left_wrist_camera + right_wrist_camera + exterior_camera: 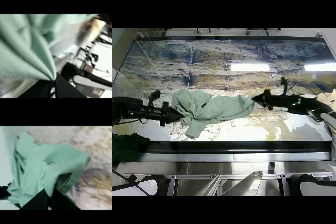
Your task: Fold the shirts.
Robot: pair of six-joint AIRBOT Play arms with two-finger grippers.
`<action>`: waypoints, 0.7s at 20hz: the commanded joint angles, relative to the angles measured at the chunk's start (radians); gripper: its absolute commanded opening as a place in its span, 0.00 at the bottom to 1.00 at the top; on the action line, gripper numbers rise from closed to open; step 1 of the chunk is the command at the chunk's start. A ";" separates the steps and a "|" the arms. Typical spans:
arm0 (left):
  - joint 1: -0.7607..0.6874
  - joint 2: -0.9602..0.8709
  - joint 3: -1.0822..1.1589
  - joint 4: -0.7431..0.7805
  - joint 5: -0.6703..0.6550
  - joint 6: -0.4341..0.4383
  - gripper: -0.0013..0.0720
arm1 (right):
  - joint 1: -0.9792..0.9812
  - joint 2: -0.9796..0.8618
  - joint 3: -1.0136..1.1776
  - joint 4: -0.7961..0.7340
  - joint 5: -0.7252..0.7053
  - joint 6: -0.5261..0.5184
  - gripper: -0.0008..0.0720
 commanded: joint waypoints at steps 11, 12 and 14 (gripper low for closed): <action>0.311 0.622 1.019 -0.334 0.160 0.100 0.05 | -0.813 1.214 0.298 0.179 -0.125 -0.068 0.03; 0.315 0.603 1.024 -0.335 0.158 0.099 0.05 | -0.813 1.209 0.301 0.179 -0.123 -0.068 0.03; 0.261 0.520 1.023 -0.334 0.147 0.096 0.05 | -0.813 1.165 0.298 0.179 -0.075 -0.061 0.04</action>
